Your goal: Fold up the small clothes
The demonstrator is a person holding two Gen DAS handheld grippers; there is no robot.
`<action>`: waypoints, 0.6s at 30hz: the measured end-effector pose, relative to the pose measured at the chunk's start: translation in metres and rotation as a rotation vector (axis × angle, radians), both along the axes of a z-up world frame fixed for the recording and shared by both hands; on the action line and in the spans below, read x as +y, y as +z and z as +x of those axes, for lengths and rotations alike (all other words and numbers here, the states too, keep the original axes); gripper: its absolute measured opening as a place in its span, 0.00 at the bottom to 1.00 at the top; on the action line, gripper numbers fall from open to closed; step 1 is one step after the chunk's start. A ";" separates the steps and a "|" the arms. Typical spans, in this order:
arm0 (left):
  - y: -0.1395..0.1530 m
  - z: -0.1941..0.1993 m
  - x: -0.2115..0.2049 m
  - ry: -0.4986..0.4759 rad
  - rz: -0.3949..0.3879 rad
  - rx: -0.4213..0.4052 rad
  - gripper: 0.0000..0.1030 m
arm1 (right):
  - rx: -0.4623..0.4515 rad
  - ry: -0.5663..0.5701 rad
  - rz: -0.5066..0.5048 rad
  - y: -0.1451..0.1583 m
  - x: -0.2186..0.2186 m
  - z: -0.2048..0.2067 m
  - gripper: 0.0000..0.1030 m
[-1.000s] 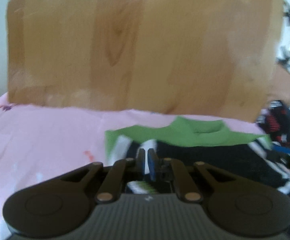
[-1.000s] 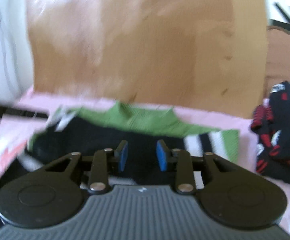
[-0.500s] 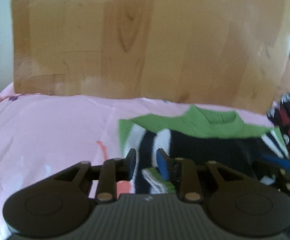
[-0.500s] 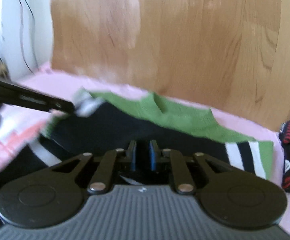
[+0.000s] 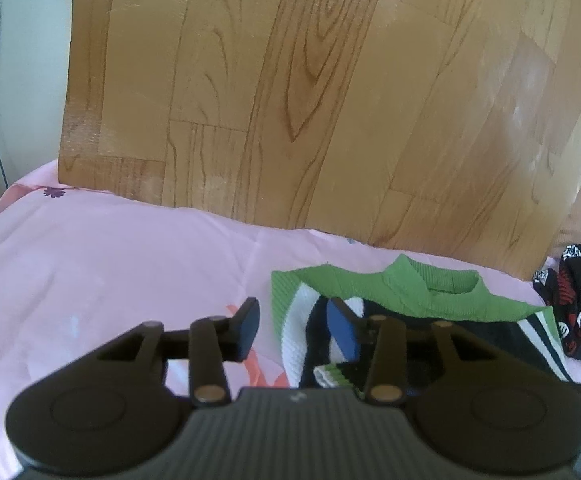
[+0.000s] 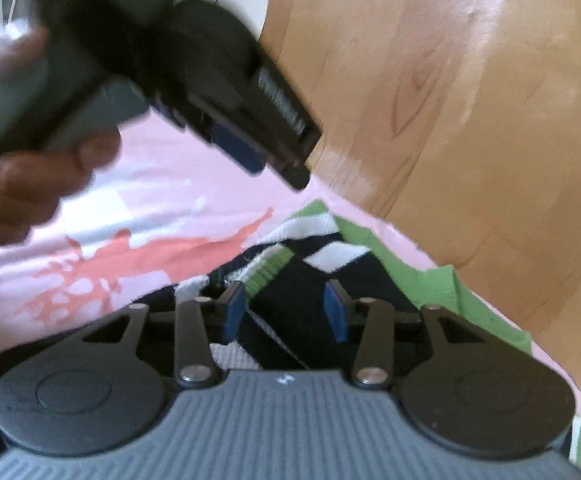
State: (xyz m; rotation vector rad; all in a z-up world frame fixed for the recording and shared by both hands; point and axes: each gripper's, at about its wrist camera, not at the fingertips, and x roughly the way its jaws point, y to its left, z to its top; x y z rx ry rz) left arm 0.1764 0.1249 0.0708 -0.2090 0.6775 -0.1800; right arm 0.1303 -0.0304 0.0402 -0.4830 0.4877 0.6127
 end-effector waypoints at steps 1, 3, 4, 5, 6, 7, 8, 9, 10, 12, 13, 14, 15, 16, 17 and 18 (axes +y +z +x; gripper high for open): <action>0.000 0.000 0.001 0.004 -0.003 -0.001 0.38 | 0.024 0.003 -0.005 -0.002 0.001 0.005 0.29; 0.002 -0.001 0.004 0.012 -0.012 -0.005 0.40 | 0.087 -0.025 0.076 0.007 -0.010 0.009 0.19; 0.002 -0.001 0.006 0.017 -0.018 -0.006 0.41 | 0.124 -0.047 0.151 0.013 -0.020 0.013 0.17; 0.002 -0.002 0.008 0.023 -0.026 -0.005 0.42 | 0.155 -0.072 0.233 0.021 -0.031 0.018 0.14; 0.002 -0.001 0.010 0.028 -0.030 -0.003 0.42 | 0.183 -0.116 0.344 0.030 -0.047 0.026 0.14; 0.002 -0.001 0.011 0.032 -0.033 -0.001 0.42 | 0.202 -0.162 0.439 0.036 -0.058 0.034 0.14; 0.002 -0.001 0.013 0.039 -0.038 0.001 0.42 | 0.214 -0.213 0.538 0.043 -0.069 0.042 0.14; 0.002 0.000 0.014 0.044 -0.044 0.002 0.42 | 0.215 -0.263 0.622 0.048 -0.080 0.048 0.14; 0.003 0.000 0.016 0.049 -0.050 0.003 0.42 | 0.210 -0.312 0.702 0.053 -0.090 0.053 0.14; 0.003 0.000 0.020 0.065 -0.059 0.004 0.43 | 0.206 -0.355 0.778 0.057 -0.093 0.063 0.14; 0.003 0.000 0.021 0.073 -0.063 0.005 0.43 | 0.211 -0.360 0.767 0.055 -0.086 0.065 0.15; 0.003 0.001 0.024 0.082 -0.070 0.008 0.43 | 0.229 -0.355 0.743 0.051 -0.077 0.067 0.16; 0.002 0.001 0.026 0.087 -0.076 0.011 0.43 | 0.272 -0.337 0.707 0.040 -0.063 0.071 0.19; 0.002 0.002 0.027 0.090 -0.082 0.016 0.43 | 0.322 -0.316 0.677 0.030 -0.052 0.074 0.27; 0.001 0.003 0.028 0.090 -0.086 0.020 0.43 | 0.397 -0.286 0.633 0.016 -0.040 0.079 0.30; 0.001 0.003 0.028 0.088 -0.087 0.024 0.43 | 0.470 -0.271 0.589 -0.001 -0.029 0.082 0.31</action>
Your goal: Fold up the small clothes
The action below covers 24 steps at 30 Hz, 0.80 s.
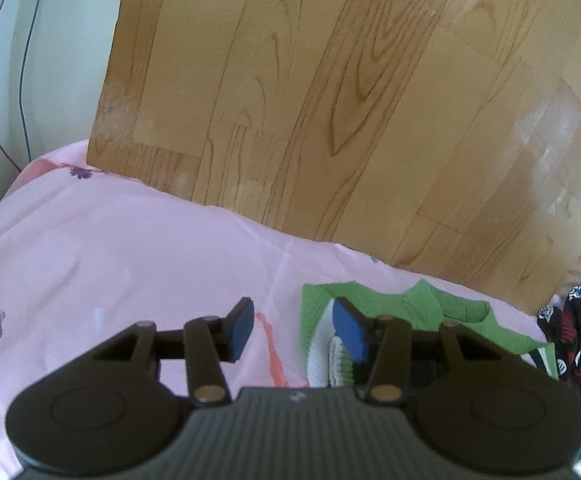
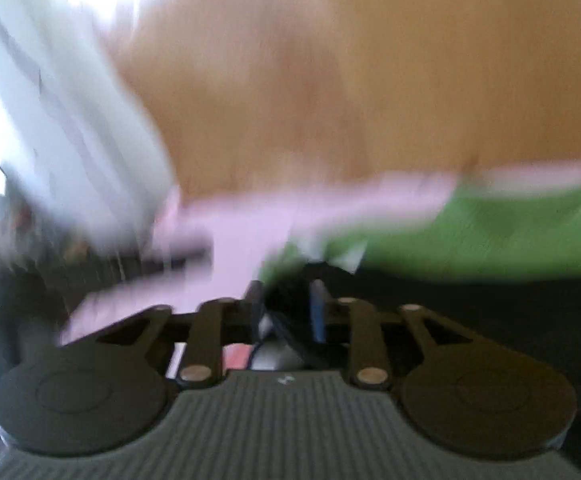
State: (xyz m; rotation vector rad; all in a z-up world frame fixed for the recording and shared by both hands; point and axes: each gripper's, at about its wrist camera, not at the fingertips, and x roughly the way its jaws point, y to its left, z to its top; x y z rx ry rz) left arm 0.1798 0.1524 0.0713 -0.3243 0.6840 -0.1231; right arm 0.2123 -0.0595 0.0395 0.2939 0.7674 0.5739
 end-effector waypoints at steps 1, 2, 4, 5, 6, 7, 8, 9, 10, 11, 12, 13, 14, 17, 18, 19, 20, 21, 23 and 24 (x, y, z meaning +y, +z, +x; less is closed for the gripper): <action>-0.001 0.001 -0.001 -0.005 0.000 0.004 0.43 | 0.010 0.000 -0.001 -0.009 0.002 -0.002 0.30; -0.002 0.001 -0.003 -0.015 0.000 0.007 0.43 | -0.020 -0.016 0.017 -0.009 -0.003 -0.007 0.31; -0.003 0.002 -0.009 -0.044 -0.005 0.006 0.43 | -0.014 -0.001 0.044 -0.001 -0.017 -0.014 0.32; -0.004 0.001 -0.015 -0.066 -0.006 0.001 0.43 | -0.044 -0.009 0.057 0.005 -0.028 -0.021 0.32; -0.004 0.000 -0.021 -0.089 -0.008 -0.010 0.43 | -0.085 -0.024 0.047 0.012 -0.041 -0.027 0.32; -0.004 -0.003 -0.028 -0.121 -0.009 -0.024 0.43 | -0.118 -0.041 0.024 0.016 -0.053 -0.030 0.32; -0.005 -0.005 -0.036 -0.162 -0.007 -0.035 0.43 | -0.149 -0.062 -0.012 0.020 -0.065 -0.039 0.32; -0.005 -0.007 -0.044 -0.196 0.002 -0.042 0.43 | -0.170 -0.082 -0.059 0.021 -0.079 -0.047 0.33; -0.007 -0.008 -0.053 -0.226 0.020 -0.046 0.43 | -0.170 -0.099 -0.109 0.019 -0.092 -0.053 0.34; -0.010 -0.009 -0.064 -0.252 0.057 -0.041 0.43 | -0.154 -0.127 -0.173 0.012 -0.105 -0.056 0.34; -0.014 -0.009 -0.071 -0.267 0.091 -0.033 0.43 | -0.133 -0.161 -0.239 0.007 -0.117 -0.061 0.34; -0.019 -0.007 -0.079 -0.279 0.132 -0.017 0.43 | -0.112 -0.204 -0.316 -0.002 -0.131 -0.066 0.32; -0.026 -0.004 -0.085 -0.284 0.170 0.010 0.43 | -0.119 -0.242 -0.382 -0.009 -0.145 -0.074 0.32; -0.037 -0.001 -0.095 -0.281 0.254 0.006 0.44 | -0.187 -0.395 -0.516 -0.014 -0.184 -0.097 0.45; -0.038 -0.002 -0.097 -0.283 0.269 0.001 0.44 | -0.173 -0.450 -0.512 -0.015 -0.198 -0.103 0.53; -0.039 -0.004 -0.099 -0.284 0.285 -0.005 0.45 | -0.156 -0.483 -0.480 -0.013 -0.211 -0.109 0.58; -0.040 -0.005 -0.102 -0.285 0.301 -0.012 0.46 | -0.136 -0.499 -0.426 -0.012 -0.221 -0.113 0.57; -0.040 -0.007 -0.105 -0.286 0.315 -0.020 0.48 | -0.125 -0.512 -0.372 -0.010 -0.226 -0.118 0.56; -0.041 -0.009 -0.108 -0.282 0.331 -0.031 0.50 | -0.156 -0.530 -0.353 -0.006 -0.223 -0.132 0.57; -0.042 -0.011 -0.112 -0.277 0.337 -0.034 0.52 | -0.188 -0.518 -0.358 -0.001 -0.221 -0.140 0.57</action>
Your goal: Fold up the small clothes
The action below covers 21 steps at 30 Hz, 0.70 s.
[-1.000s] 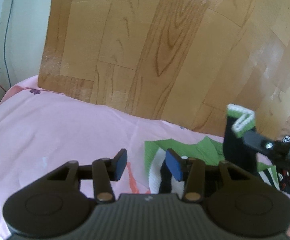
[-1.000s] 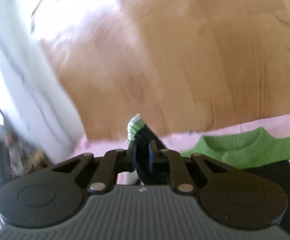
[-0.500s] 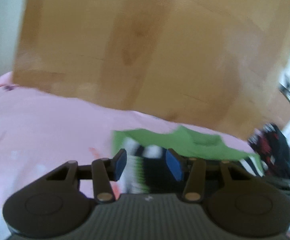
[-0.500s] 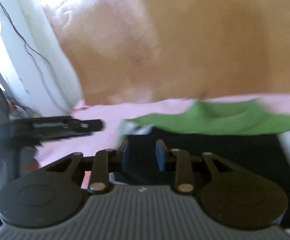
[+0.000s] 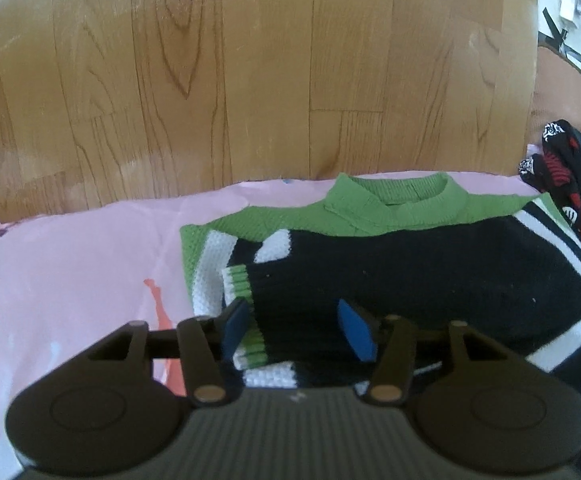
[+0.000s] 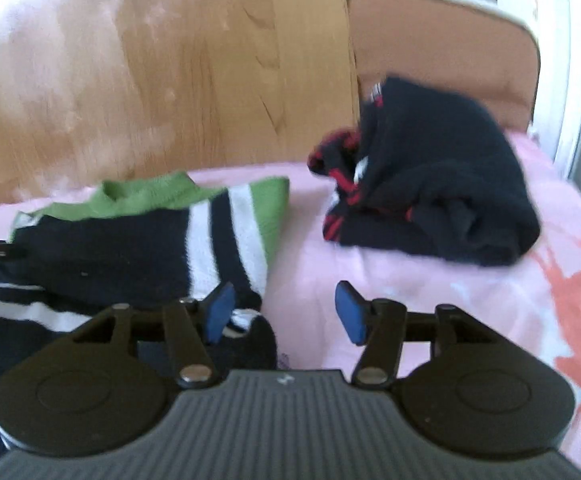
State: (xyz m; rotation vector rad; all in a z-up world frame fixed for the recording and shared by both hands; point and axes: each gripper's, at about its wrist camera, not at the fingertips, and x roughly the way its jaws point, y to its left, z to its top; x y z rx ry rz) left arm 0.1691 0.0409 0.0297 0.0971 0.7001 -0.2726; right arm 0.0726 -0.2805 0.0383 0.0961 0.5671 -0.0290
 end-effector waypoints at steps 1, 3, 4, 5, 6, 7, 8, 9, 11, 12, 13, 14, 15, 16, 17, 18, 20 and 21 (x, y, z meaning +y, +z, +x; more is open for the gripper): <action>0.000 0.000 -0.003 0.002 0.005 -0.005 0.56 | -0.023 0.019 -0.012 0.004 0.004 -0.007 0.57; -0.002 -0.002 -0.007 0.003 0.029 -0.016 0.57 | -0.064 0.055 -0.043 0.006 0.016 -0.013 0.57; -0.002 -0.003 -0.010 0.005 0.049 -0.025 0.57 | -0.077 0.067 -0.053 0.007 0.019 -0.015 0.57; -0.003 -0.005 -0.014 0.005 0.068 -0.037 0.57 | -0.084 0.079 -0.057 0.012 0.018 -0.018 0.57; -0.004 -0.006 -0.015 0.004 0.079 -0.045 0.58 | -0.082 0.098 -0.059 0.010 0.024 -0.014 0.57; -0.005 -0.007 -0.016 0.003 0.086 -0.052 0.58 | -0.073 0.111 -0.058 0.009 0.027 -0.006 0.57; -0.005 -0.007 -0.016 0.002 0.087 -0.055 0.59 | -0.061 0.121 -0.055 0.008 0.030 0.004 0.57; -0.005 -0.006 -0.015 0.001 0.083 -0.053 0.59 | -0.050 0.131 -0.048 0.008 0.034 0.008 0.57; -0.005 -0.005 -0.013 -0.001 0.071 -0.046 0.60 | -0.035 0.153 -0.022 0.006 0.041 0.021 0.56; -0.005 -0.005 -0.011 -0.002 0.068 -0.044 0.62 | -0.026 0.159 -0.011 0.005 0.044 0.022 0.56; -0.005 -0.004 -0.010 -0.001 0.067 -0.042 0.63 | -0.003 0.159 -0.003 0.001 0.046 0.029 0.56; -0.005 -0.004 -0.010 0.001 0.067 -0.040 0.65 | 0.037 0.146 -0.002 -0.006 0.046 0.040 0.56; -0.005 -0.003 -0.010 0.004 0.068 -0.037 0.68 | 0.070 0.113 -0.017 -0.013 0.045 0.047 0.56; -0.005 -0.002 -0.009 0.006 0.063 -0.032 0.69 | 0.077 0.064 -0.044 -0.024 0.040 0.053 0.56; -0.005 -0.001 -0.008 0.007 0.057 -0.027 0.69 | 0.042 0.038 -0.038 -0.028 0.033 0.055 0.57; -0.005 0.000 -0.007 0.007 0.054 -0.024 0.70 | 0.062 -0.022 -0.024 -0.028 0.027 0.059 0.60; -0.005 0.002 -0.005 0.007 0.040 -0.014 0.71 | 0.074 -0.073 -0.019 -0.028 0.019 0.064 0.62; -0.005 0.002 -0.005 0.010 0.036 -0.011 0.71 | 0.078 -0.070 -0.017 -0.027 0.018 0.066 0.62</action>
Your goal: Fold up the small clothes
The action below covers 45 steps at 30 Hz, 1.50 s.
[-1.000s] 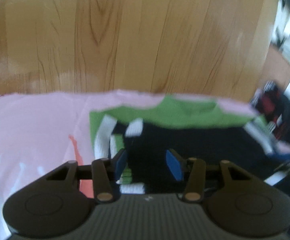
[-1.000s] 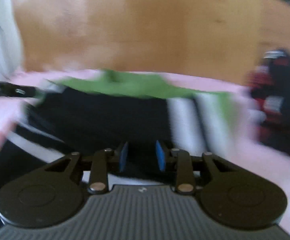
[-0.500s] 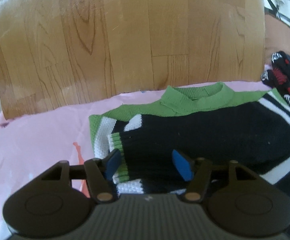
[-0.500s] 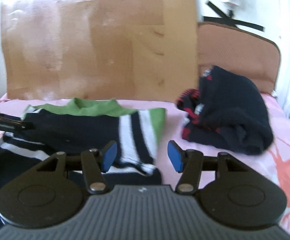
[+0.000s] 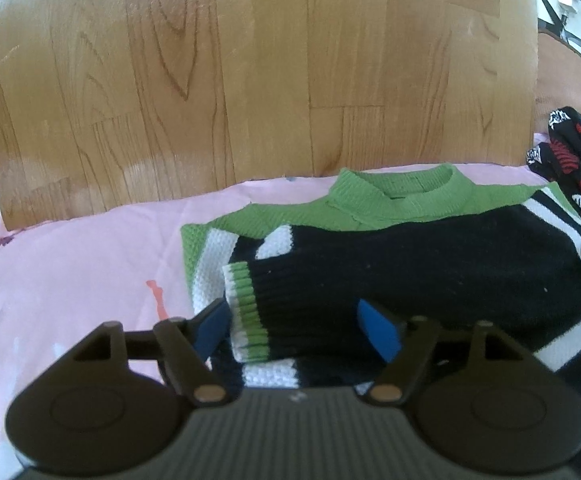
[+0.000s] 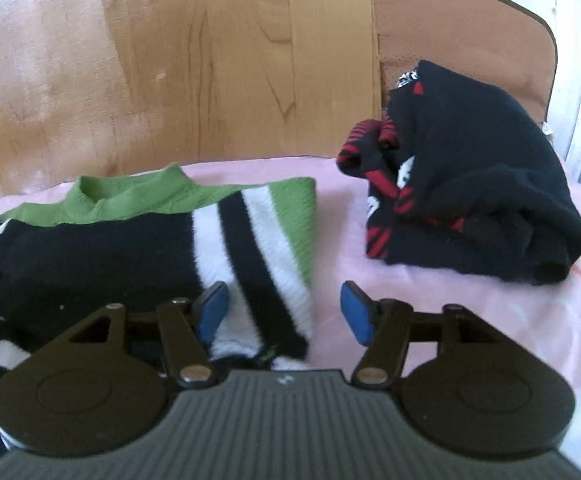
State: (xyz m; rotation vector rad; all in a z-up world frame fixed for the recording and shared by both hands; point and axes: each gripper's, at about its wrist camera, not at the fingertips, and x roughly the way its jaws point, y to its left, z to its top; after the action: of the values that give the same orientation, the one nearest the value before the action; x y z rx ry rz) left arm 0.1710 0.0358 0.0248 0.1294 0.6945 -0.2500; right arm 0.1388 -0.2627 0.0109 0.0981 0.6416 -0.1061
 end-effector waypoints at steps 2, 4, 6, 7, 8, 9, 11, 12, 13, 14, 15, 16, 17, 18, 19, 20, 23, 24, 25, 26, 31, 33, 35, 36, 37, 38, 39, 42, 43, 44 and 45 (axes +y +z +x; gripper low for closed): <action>0.000 0.000 0.000 0.002 -0.002 0.001 0.71 | -0.016 0.024 0.005 0.006 0.000 -0.001 0.61; -0.001 -0.001 -0.001 0.003 0.001 -0.001 0.71 | -0.054 0.048 -0.030 0.014 0.004 0.000 0.61; -0.001 -0.001 -0.001 0.004 0.001 0.000 0.71 | -0.069 0.066 -0.055 0.022 0.006 0.006 0.61; -0.001 0.000 -0.001 0.005 0.000 0.001 0.71 | -0.070 0.075 -0.065 0.025 0.006 0.012 0.61; -0.001 0.000 -0.001 0.005 -0.001 0.002 0.71 | -0.067 0.083 -0.078 0.025 0.006 0.017 0.61; -0.001 0.000 0.000 0.006 -0.002 0.003 0.71 | -0.058 0.091 -0.100 0.025 0.007 0.025 0.61; -0.001 0.000 -0.001 0.007 -0.002 0.005 0.71 | -0.031 0.098 -0.130 0.022 0.007 0.037 0.61; -0.001 0.000 -0.001 0.007 -0.002 0.004 0.71 | -0.016 0.097 -0.138 0.020 0.006 0.044 0.61; -0.001 0.000 -0.001 0.007 -0.001 0.005 0.71 | -0.004 0.098 -0.137 0.018 0.005 0.049 0.61; -0.001 0.000 0.000 0.007 -0.002 0.005 0.71 | 0.007 0.107 -0.130 0.016 0.004 0.055 0.61; -0.001 0.000 0.000 0.007 -0.002 0.005 0.71 | 0.017 0.122 -0.122 0.014 0.003 0.060 0.61; -0.001 0.000 0.000 0.007 -0.002 0.004 0.71 | 0.028 0.135 -0.122 0.013 0.004 0.065 0.60; -0.001 0.000 0.000 0.007 -0.003 0.004 0.71 | 0.050 0.149 -0.123 0.009 0.005 0.071 0.42; -0.001 0.000 0.000 0.007 -0.002 0.004 0.71 | 0.061 0.160 -0.100 0.008 0.004 0.074 0.31; -0.001 0.000 -0.001 0.008 -0.002 0.005 0.71 | 0.071 0.170 -0.056 0.009 0.002 0.079 0.12; -0.001 0.000 -0.001 0.009 -0.002 0.006 0.71 | 0.073 0.150 -0.062 0.011 0.003 0.082 0.04; 0.000 -0.002 -0.003 0.003 0.003 0.003 0.71 | 0.077 0.079 -0.104 0.006 0.003 0.092 0.04; 0.001 -0.003 -0.003 -0.001 0.004 0.003 0.71 | 0.068 0.074 -0.108 0.004 0.002 0.092 0.04; 0.002 -0.003 -0.004 -0.007 0.000 0.003 0.71 | 0.059 0.081 -0.138 0.002 0.005 0.090 0.04; 0.003 -0.005 -0.004 -0.014 -0.007 0.003 0.71 | 0.054 0.084 -0.158 0.001 0.007 0.088 0.04; 0.004 -0.005 -0.003 -0.026 -0.008 0.010 0.72 | 0.071 0.001 -0.201 0.000 -0.007 0.087 0.03; 0.005 -0.005 -0.002 -0.024 -0.013 0.022 0.72 | 0.053 -0.029 -0.126 0.012 -0.017 0.069 0.09; 0.010 -0.006 0.000 -0.023 -0.016 0.027 0.72 | -0.012 0.011 -0.046 0.026 -0.020 0.037 0.09; 0.014 -0.007 0.001 -0.022 -0.022 0.019 0.72 | -0.039 0.037 -0.023 0.032 -0.019 0.015 0.10; 0.020 -0.011 0.003 -0.021 -0.033 0.001 0.72 | -0.049 0.057 -0.015 0.034 -0.018 -0.002 0.10; 0.028 -0.016 0.006 -0.021 -0.046 -0.021 0.72 | -0.058 0.083 -0.016 0.036 -0.016 -0.025 0.10; 0.034 -0.020 0.008 -0.021 -0.057 -0.040 0.72 | -0.063 0.105 -0.025 0.036 -0.014 -0.044 0.10; 0.051 -0.037 0.011 -0.019 -0.079 -0.087 0.72 | -0.054 0.166 -0.031 0.032 -0.009 -0.096 0.11; 0.053 -0.044 0.011 -0.021 -0.087 -0.091 0.72 | -0.051 0.187 -0.029 0.029 -0.008 -0.111 0.11; 0.053 -0.052 0.012 -0.028 -0.094 -0.085 0.72 | -0.051 0.202 -0.033 0.027 -0.007 -0.124 0.11; 0.051 -0.060 0.013 -0.034 -0.097 -0.074 0.72 | -0.051 0.214 -0.044 0.024 -0.004 -0.134 0.11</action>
State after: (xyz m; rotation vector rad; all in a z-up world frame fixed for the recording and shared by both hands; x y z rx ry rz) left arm 0.1112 0.0483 0.0762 0.0574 0.6060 -0.3090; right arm 0.0047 -0.2665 0.0348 -0.0101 0.5946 0.0882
